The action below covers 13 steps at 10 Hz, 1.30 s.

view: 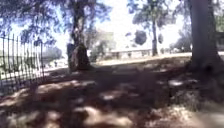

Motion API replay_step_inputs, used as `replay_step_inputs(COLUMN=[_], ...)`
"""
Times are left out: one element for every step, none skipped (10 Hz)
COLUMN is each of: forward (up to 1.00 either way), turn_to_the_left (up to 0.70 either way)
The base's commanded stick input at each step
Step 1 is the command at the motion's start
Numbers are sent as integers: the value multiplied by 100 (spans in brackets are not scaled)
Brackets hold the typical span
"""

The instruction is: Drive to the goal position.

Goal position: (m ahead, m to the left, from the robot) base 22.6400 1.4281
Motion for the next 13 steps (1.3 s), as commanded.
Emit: replay_step_inputs(forward=[70,70,70,70,70,70,70,70,70,70,70,70,70], turn_to_the_left=[-2,-1,0,0,-10,-28,-32,-20,0,0,0,0,0])
